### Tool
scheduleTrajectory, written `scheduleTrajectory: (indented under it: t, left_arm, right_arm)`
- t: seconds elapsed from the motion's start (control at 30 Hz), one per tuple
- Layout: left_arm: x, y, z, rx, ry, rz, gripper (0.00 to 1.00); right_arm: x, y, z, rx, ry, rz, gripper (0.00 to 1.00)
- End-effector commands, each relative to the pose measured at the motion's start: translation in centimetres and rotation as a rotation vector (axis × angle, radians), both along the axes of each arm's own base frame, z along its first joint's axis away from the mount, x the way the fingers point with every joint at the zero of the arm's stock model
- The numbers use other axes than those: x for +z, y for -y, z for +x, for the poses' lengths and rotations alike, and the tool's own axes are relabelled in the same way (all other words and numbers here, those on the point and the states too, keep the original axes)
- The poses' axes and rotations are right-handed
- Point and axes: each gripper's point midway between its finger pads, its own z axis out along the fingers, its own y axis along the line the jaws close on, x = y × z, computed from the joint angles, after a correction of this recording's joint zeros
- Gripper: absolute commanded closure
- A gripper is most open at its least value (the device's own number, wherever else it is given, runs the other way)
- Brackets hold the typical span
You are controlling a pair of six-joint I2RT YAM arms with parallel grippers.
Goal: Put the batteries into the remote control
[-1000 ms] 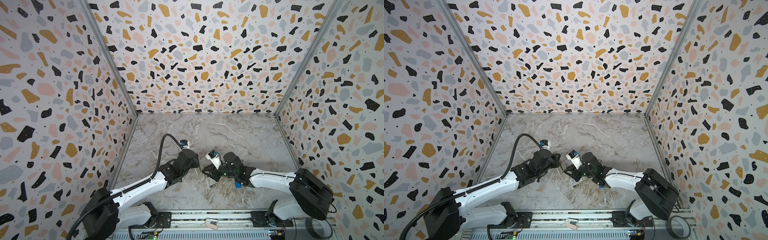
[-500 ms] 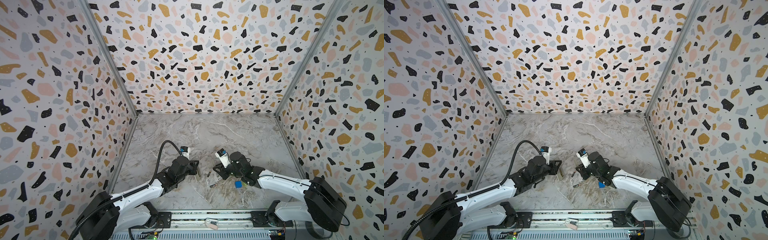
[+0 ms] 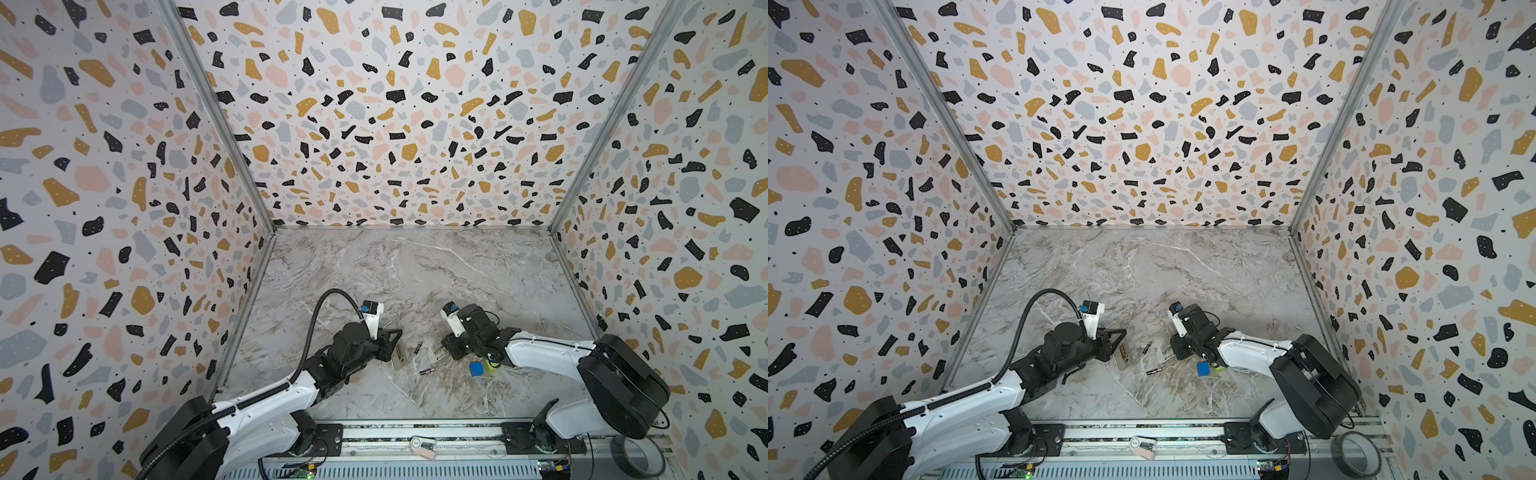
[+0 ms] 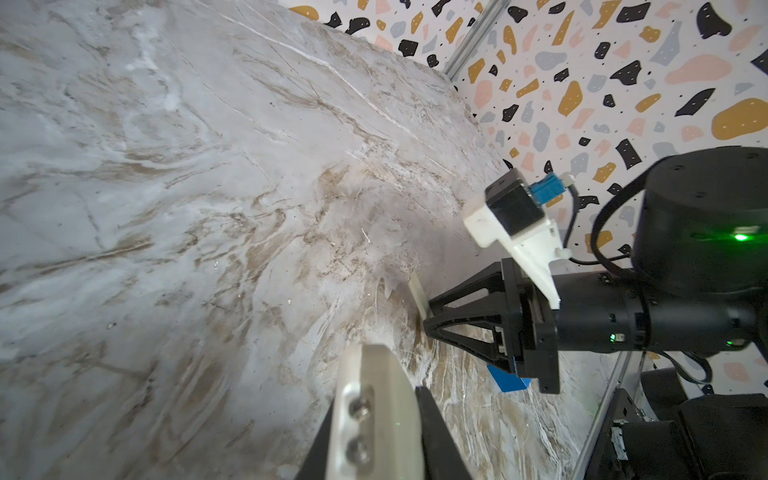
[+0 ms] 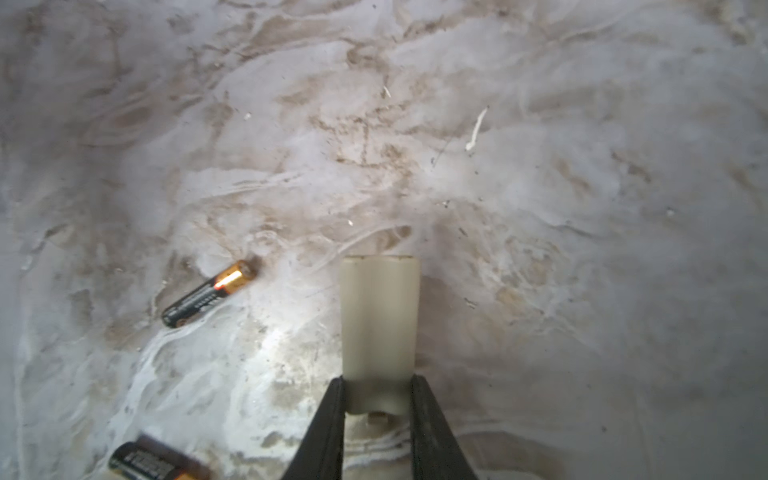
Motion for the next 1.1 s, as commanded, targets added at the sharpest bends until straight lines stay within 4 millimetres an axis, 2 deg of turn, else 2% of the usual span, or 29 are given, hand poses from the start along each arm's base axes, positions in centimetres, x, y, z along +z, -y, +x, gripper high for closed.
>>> scheduleTrajectory:
  t: [0.0,0.27,0.47,0.77,1.07]
  left_arm:
    - [1.4,0.5,-0.1,-0.041,0.076,-0.043,1.00]
    - [1.4,0.7,-0.5,-0.073,0.097,-0.055,1.00]
    - [1.0,0.6,-0.7,-0.073,0.091,-0.056,1.00]
    - [1.1,0.7,-0.8,-0.079,0.079,-0.083,1.00]
    - [2.2,1.2,-2.5,-0.160,0.094,-0.144,1.00]
  right_arm:
    - [0.5,0.0,1.0,-0.032,0.000,-0.026,0.80]
    - [-0.4,0.1,1.1,-0.044,-0.038,-0.058,0.76]
    - [-0.3,0.2,1.1,-0.048,-0.039,-0.065,0.64]
    - [2.1,-1.0,1.2,-0.020,0.021,-0.067,0.41]
    - [4.6,-4.4,-0.4,0.053,0.063,0.001,0.42]
